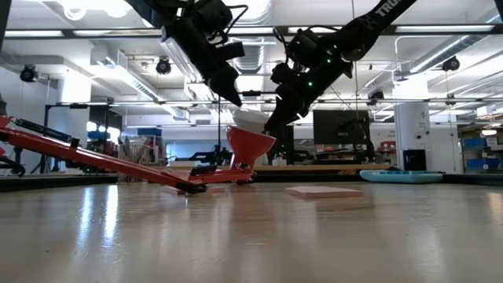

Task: Screw lightbulb
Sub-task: Insert the lightbulb into the red lamp

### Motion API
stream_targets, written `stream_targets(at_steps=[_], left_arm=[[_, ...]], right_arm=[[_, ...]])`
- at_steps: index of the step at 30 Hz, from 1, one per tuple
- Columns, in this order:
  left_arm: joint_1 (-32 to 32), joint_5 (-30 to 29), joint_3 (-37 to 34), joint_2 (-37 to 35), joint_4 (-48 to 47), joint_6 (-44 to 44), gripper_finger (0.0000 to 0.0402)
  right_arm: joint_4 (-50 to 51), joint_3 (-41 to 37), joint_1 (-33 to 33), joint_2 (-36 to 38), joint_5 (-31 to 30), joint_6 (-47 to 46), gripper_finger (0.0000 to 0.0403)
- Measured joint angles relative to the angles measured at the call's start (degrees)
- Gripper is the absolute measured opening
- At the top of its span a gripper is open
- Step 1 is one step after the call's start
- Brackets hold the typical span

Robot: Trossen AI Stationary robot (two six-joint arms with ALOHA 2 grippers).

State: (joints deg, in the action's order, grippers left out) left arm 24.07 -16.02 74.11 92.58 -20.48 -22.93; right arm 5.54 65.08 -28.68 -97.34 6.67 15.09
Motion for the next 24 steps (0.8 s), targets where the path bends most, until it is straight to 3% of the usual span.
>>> stream_targets(at_steps=[8, 13, 24], left_arm=[[-0.43, 0.51, -0.22, -1.39, -2.22, -1.65, 0.0153], [-2.25, 7.09, -1.47, -3.59, -4.39, -0.33, 0.0153], [-2.49, 7.43, -10.30, -5.19, 4.40, 0.66, 0.0153]], right_arm=[[0.02, -0.02, -0.48, 0.02, -0.21, 0.16, 0.0221], [-0.13, -0.04, -0.97, 0.07, -0.27, 0.42, 0.0226], [-0.24, -0.04, -1.22, 0.09, -0.51, 0.00, 0.0221]])
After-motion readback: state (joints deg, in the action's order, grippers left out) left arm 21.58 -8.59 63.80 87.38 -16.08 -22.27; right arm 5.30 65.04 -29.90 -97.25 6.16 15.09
